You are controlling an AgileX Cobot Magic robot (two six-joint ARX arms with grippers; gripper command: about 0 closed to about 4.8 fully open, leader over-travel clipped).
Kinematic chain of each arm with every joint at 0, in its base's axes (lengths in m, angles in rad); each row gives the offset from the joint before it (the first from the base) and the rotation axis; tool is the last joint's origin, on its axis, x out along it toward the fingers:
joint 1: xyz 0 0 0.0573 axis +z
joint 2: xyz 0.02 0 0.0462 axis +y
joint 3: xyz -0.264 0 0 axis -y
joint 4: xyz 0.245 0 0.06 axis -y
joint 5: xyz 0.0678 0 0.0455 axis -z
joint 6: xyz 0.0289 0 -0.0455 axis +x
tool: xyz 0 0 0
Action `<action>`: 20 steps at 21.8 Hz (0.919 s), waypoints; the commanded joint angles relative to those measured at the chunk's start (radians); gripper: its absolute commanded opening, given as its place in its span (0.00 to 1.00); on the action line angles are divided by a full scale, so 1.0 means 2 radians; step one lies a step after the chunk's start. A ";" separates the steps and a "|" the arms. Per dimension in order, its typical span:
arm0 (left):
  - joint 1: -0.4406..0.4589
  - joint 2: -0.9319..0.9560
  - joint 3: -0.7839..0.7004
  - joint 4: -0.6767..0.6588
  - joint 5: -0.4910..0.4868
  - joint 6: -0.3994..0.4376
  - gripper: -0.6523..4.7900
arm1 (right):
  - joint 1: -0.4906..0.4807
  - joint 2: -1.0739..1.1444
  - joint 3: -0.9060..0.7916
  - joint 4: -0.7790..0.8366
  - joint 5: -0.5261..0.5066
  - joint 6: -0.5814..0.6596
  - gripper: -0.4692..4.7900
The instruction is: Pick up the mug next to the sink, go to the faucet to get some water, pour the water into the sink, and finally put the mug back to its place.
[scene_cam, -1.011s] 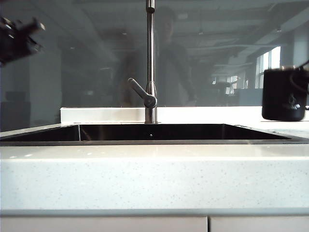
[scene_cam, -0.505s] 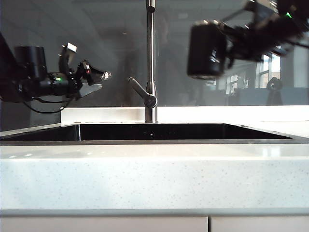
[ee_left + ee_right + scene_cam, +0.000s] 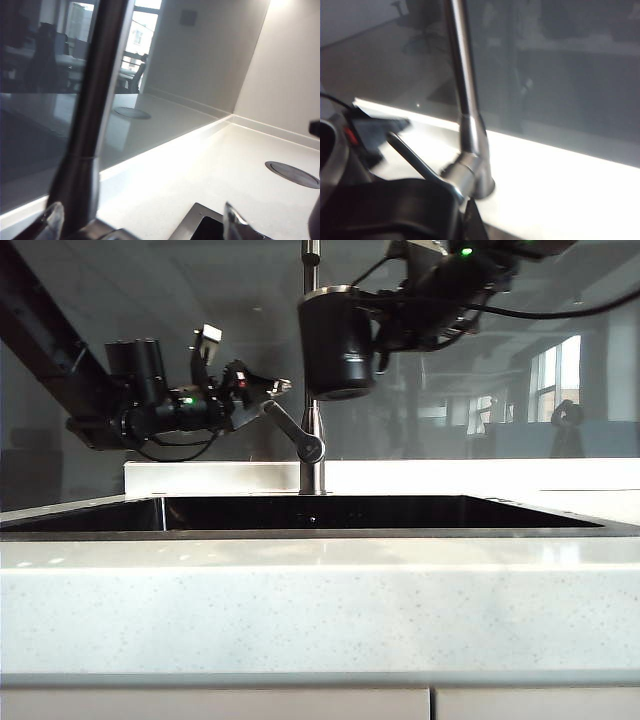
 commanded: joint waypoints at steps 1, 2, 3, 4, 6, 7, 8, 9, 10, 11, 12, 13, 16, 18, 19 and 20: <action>-0.010 -0.002 0.003 -0.007 -0.001 0.012 0.87 | 0.009 0.014 0.040 0.022 0.001 0.006 0.08; -0.011 -0.002 0.003 -0.007 -0.001 0.012 0.87 | 0.009 0.018 0.048 0.021 0.001 0.006 0.08; -0.013 -0.002 0.003 -0.007 -0.001 0.012 0.87 | 0.009 0.020 0.058 0.022 0.002 0.006 0.08; -0.013 -0.002 0.003 -0.007 -0.001 0.012 0.87 | 0.009 0.020 0.061 0.025 0.007 0.006 0.08; -0.013 -0.002 0.003 -0.007 0.002 0.012 0.87 | 0.008 0.020 0.061 0.038 0.014 0.006 0.08; -0.013 -0.002 0.003 -0.007 0.003 0.011 0.87 | 0.008 0.020 0.062 0.042 0.014 0.006 0.08; -0.013 -0.002 0.003 -0.007 0.005 0.011 0.87 | 0.007 0.020 0.064 0.042 0.015 0.006 0.08; -0.012 -0.003 0.003 -0.006 0.010 0.007 0.87 | 0.007 0.020 0.069 0.040 0.014 0.006 0.08; -0.012 -0.003 0.003 -0.006 0.014 0.006 0.86 | 0.007 0.020 0.070 0.040 0.014 0.006 0.08; -0.012 -0.003 0.003 -0.006 0.020 0.006 0.86 | 0.007 0.020 0.072 0.040 0.014 0.006 0.08; -0.012 -0.003 0.003 -0.006 0.024 0.006 0.86 | 0.007 0.020 0.072 0.041 0.014 0.006 0.08; -0.012 -0.003 0.003 -0.007 0.025 0.006 0.86 | 0.007 0.020 0.072 0.042 0.014 0.006 0.08; -0.012 -0.003 0.003 -0.005 0.025 -0.005 0.86 | 0.007 0.020 0.072 0.045 0.015 0.006 0.08; -0.012 -0.003 0.003 -0.005 0.038 -0.006 0.86 | 0.007 0.020 0.072 0.045 0.015 0.006 0.08; -0.012 -0.003 0.003 -0.005 0.050 -0.006 0.85 | 0.007 0.020 0.072 0.046 0.015 0.006 0.08; -0.011 -0.003 0.003 -0.004 0.063 -0.006 0.84 | 0.007 0.020 0.072 0.048 0.015 0.006 0.08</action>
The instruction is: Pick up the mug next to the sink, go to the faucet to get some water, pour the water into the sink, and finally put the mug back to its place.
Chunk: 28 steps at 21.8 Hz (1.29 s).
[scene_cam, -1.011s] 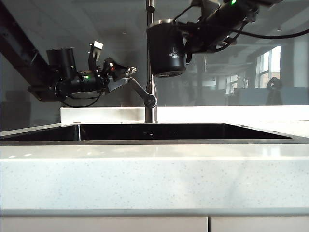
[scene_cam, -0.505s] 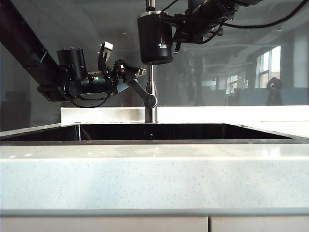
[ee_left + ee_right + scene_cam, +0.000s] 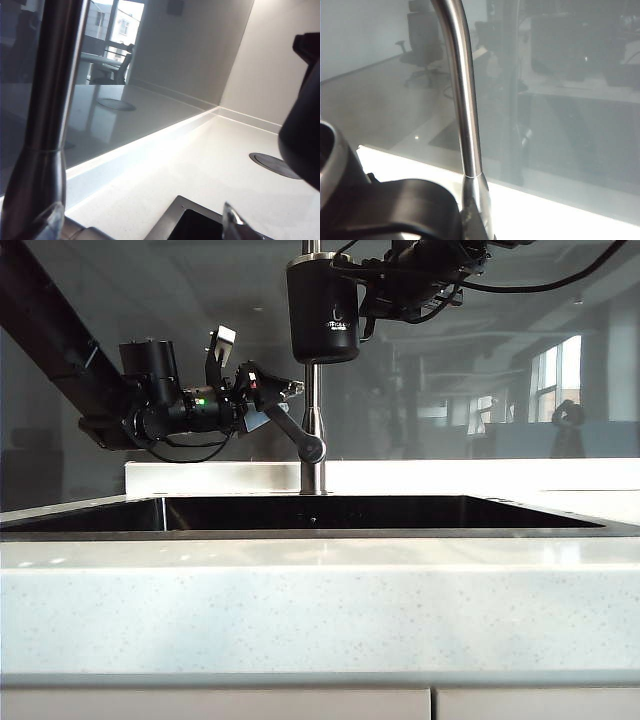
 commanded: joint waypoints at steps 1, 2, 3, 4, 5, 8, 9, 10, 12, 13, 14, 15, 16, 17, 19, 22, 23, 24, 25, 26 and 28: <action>0.003 -0.004 0.003 0.006 0.064 -0.012 0.84 | 0.001 -0.005 0.005 0.027 -0.001 0.004 0.08; 0.004 -0.004 0.003 0.006 0.075 -0.018 0.84 | 0.001 -0.005 0.005 0.029 -0.001 0.004 0.08; 0.008 -0.004 0.003 0.007 0.096 -0.037 0.84 | 0.001 -0.005 0.005 0.031 0.000 0.004 0.08; 0.010 -0.004 0.003 0.010 0.106 -0.046 0.84 | 0.001 -0.005 0.005 0.031 -0.001 0.004 0.08; 0.014 -0.004 0.003 0.014 0.123 -0.060 0.84 | 0.001 -0.005 0.005 0.031 0.000 0.004 0.08; 0.021 -0.004 0.003 0.021 0.132 -0.072 0.84 | 0.001 -0.005 0.005 0.031 -0.001 0.004 0.08; 0.023 -0.004 0.003 0.022 0.132 -0.083 0.84 | 0.001 -0.005 0.005 0.031 -0.001 0.004 0.08; 0.025 -0.004 0.003 0.025 0.132 -0.086 0.84 | 0.001 -0.005 0.005 0.031 -0.001 0.004 0.08; 0.027 -0.004 0.003 0.026 0.124 -0.085 0.85 | 0.001 -0.005 0.005 0.031 -0.001 0.004 0.08; 0.027 -0.004 0.003 0.026 0.110 -0.079 0.85 | 0.001 -0.005 0.005 0.031 -0.001 0.004 0.08; 0.027 -0.004 0.003 0.026 0.101 -0.072 0.85 | 0.001 -0.005 0.005 0.031 -0.001 0.004 0.08; 0.027 -0.004 0.003 0.026 0.086 -0.061 0.85 | 0.001 -0.005 0.005 0.031 -0.001 0.004 0.08; 0.027 -0.004 0.003 0.026 0.077 -0.052 0.85 | 0.001 -0.005 0.005 0.031 -0.001 0.004 0.08; 0.027 -0.004 0.003 0.025 0.067 -0.032 0.85 | 0.002 -0.005 0.005 0.031 -0.002 0.004 0.08; 0.027 -0.004 0.003 0.021 0.052 0.000 0.85 | 0.002 -0.005 0.005 0.031 -0.006 0.004 0.08; 0.027 -0.004 0.003 0.004 0.031 0.035 0.85 | 0.002 -0.005 0.005 0.031 -0.006 0.004 0.08; 0.027 -0.004 0.003 -0.008 0.026 0.050 0.85 | 0.002 -0.005 0.005 0.031 -0.006 0.004 0.08; 0.027 -0.004 0.003 -0.014 0.025 0.058 0.85 | 0.002 -0.005 0.005 0.031 -0.006 0.004 0.08; 0.027 -0.004 0.003 -0.022 0.025 0.059 0.85 | 0.002 -0.005 0.005 0.031 -0.006 0.004 0.08; 0.027 -0.004 0.003 -0.024 0.025 0.059 0.85 | 0.002 -0.005 0.005 0.031 -0.006 0.004 0.08; 0.027 -0.004 0.003 -0.024 0.025 0.059 0.85 | 0.002 -0.005 0.005 0.031 -0.006 0.004 0.08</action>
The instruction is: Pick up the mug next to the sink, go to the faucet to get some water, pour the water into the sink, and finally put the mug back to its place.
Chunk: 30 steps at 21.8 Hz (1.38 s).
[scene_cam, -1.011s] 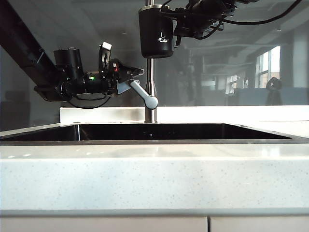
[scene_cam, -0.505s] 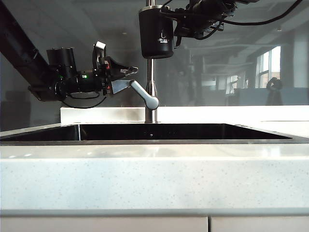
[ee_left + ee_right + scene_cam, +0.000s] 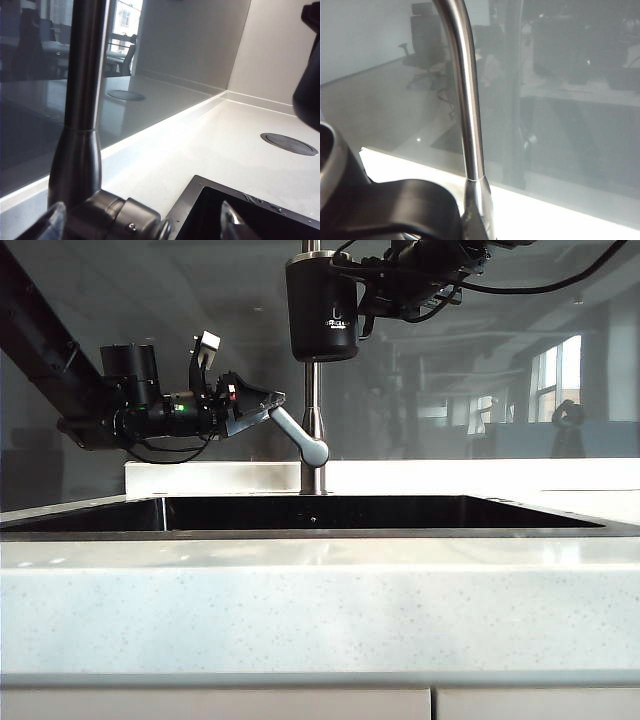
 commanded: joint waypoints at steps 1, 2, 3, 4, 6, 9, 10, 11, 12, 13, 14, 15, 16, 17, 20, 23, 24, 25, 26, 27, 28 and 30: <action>0.001 -0.004 0.002 0.003 -0.002 0.004 0.85 | 0.002 -0.005 0.006 0.024 -0.001 0.004 0.08; 0.001 -0.004 0.002 0.003 -0.002 0.004 0.85 | 0.002 -0.005 0.006 0.024 -0.001 0.004 0.08; 0.001 -0.004 0.002 0.003 -0.004 0.004 0.85 | 0.002 -0.005 0.006 0.024 -0.001 0.004 0.08; 0.001 -0.004 0.002 0.002 -0.005 0.004 0.85 | 0.002 -0.005 0.006 0.024 -0.001 0.004 0.08; 0.001 -0.004 0.002 0.003 -0.005 0.004 0.85 | 0.002 -0.005 0.006 0.024 -0.001 0.004 0.08; 0.001 -0.003 0.002 0.001 -0.005 0.014 0.85 | 0.002 -0.005 0.006 0.024 -0.001 0.004 0.08; 0.001 -0.003 0.002 -0.002 -0.005 0.020 0.85 | 0.002 -0.005 0.006 0.024 -0.001 0.004 0.08; 0.001 -0.003 0.002 -0.008 -0.006 0.034 0.85 | 0.002 -0.005 0.006 0.024 -0.001 0.004 0.08; 0.001 -0.003 0.002 -0.013 -0.008 0.045 0.85 | 0.002 -0.005 0.006 0.024 -0.001 0.004 0.08; 0.001 -0.003 0.002 -0.027 -0.010 0.059 0.85 | 0.002 -0.005 0.006 0.024 -0.001 0.004 0.08; 0.001 -0.003 0.002 -0.030 -0.010 0.061 0.85 | 0.002 -0.005 0.006 0.024 -0.001 0.004 0.08; 0.001 -0.003 0.002 -0.033 -0.010 0.067 0.85 | 0.002 -0.005 0.006 0.024 -0.001 0.004 0.08; 0.001 -0.003 0.002 -0.035 -0.014 0.067 0.85 | 0.002 -0.005 0.006 0.024 -0.001 0.004 0.08; 0.001 -0.003 0.002 -0.035 -0.025 0.067 0.85 | 0.002 -0.005 0.006 0.024 -0.001 0.004 0.08; 0.001 -0.003 0.002 -0.035 -0.049 0.067 0.85 | 0.002 -0.005 0.006 0.024 -0.001 0.004 0.08; 0.001 -0.003 0.002 -0.037 -0.062 0.070 0.85 | 0.002 -0.005 0.006 0.024 -0.001 0.004 0.08; 0.001 -0.003 0.002 -0.037 -0.062 0.073 0.85 | 0.002 -0.005 0.006 0.025 -0.001 0.004 0.08; 0.001 -0.003 0.002 -0.045 -0.061 0.083 0.85 | 0.002 -0.005 0.006 0.024 -0.001 0.004 0.08; 0.001 -0.003 0.002 -0.048 -0.061 0.082 0.85 | 0.002 -0.005 0.006 0.025 -0.001 0.004 0.08; 0.001 -0.003 0.002 -0.054 -0.061 0.082 0.85 | 0.002 -0.005 0.006 0.025 -0.001 0.004 0.08; 0.001 -0.003 0.002 -0.056 -0.061 0.082 0.85 | 0.002 -0.005 0.006 0.025 -0.001 0.004 0.08; 0.001 -0.003 0.002 -0.056 -0.062 0.082 0.85 | 0.002 -0.005 0.006 0.024 -0.001 0.004 0.08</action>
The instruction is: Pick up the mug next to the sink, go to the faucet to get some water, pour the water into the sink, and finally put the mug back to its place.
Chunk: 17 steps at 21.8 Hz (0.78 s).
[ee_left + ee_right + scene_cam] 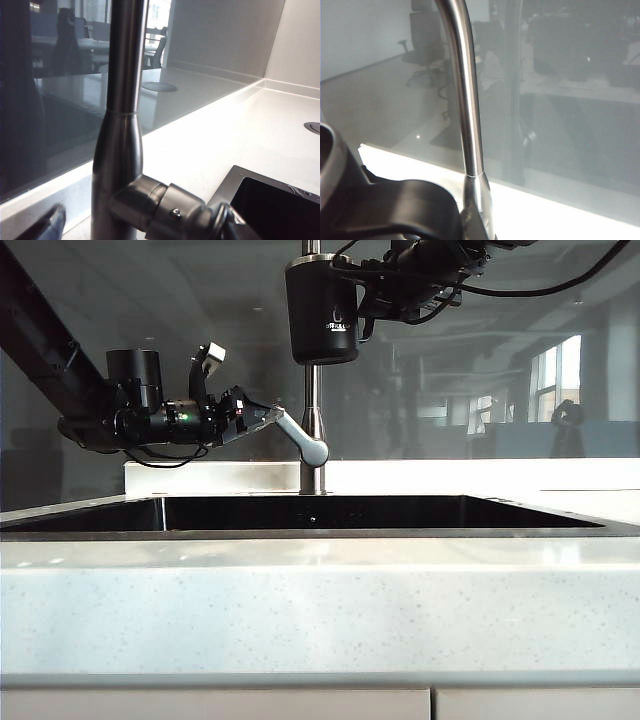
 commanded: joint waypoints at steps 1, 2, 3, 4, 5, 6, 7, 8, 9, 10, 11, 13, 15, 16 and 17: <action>0.001 -0.003 0.002 0.000 -0.007 0.002 0.85 | 0.002 -0.006 0.006 0.029 -0.001 0.006 0.08; 0.001 -0.003 0.002 0.000 -0.012 0.002 0.85 | 0.002 -0.006 0.006 0.029 -0.001 0.006 0.08; 0.001 -0.003 0.002 0.000 -0.027 0.002 0.85 | 0.002 -0.006 0.006 0.029 -0.001 0.006 0.08; 0.001 -0.003 0.002 0.000 -0.035 0.002 0.85 | 0.002 -0.006 0.006 0.029 -0.001 0.006 0.08; 0.002 -0.003 0.002 0.002 -0.052 0.002 0.85 | 0.002 -0.006 0.006 0.029 -0.001 0.006 0.08; 0.002 -0.003 0.002 0.003 -0.063 0.002 0.85 | 0.002 -0.006 0.006 0.029 -0.001 0.006 0.08; 0.002 -0.003 0.002 0.003 -0.080 0.003 0.85 | 0.002 -0.006 0.006 0.028 -0.001 0.006 0.08; 0.002 -0.003 0.002 0.002 -0.090 0.002 0.85 | 0.002 -0.006 0.006 0.029 -0.001 0.006 0.08; 0.002 -0.003 0.002 0.002 -0.111 0.002 0.85 | 0.002 -0.006 0.006 0.028 -0.001 0.006 0.08; 0.002 -0.003 0.002 0.002 -0.118 0.002 0.85 | 0.002 -0.006 0.006 0.028 -0.001 0.006 0.08; 0.002 -0.003 0.002 0.005 -0.133 0.002 0.85 | 0.002 -0.006 0.006 0.029 -0.001 0.006 0.08; 0.002 -0.003 0.002 0.012 -0.135 0.001 0.85 | 0.002 -0.006 0.006 0.028 -0.001 0.006 0.08; 0.002 -0.003 0.002 0.029 -0.092 -0.004 0.85 | 0.001 -0.006 0.006 0.028 -0.001 0.006 0.08; 0.002 -0.003 0.002 0.036 -0.076 -0.006 0.85 | 0.001 -0.006 0.006 0.028 -0.001 0.006 0.08; 0.002 -0.003 0.002 0.054 -0.042 -0.029 0.85 | 0.001 -0.006 0.006 0.026 0.000 0.005 0.08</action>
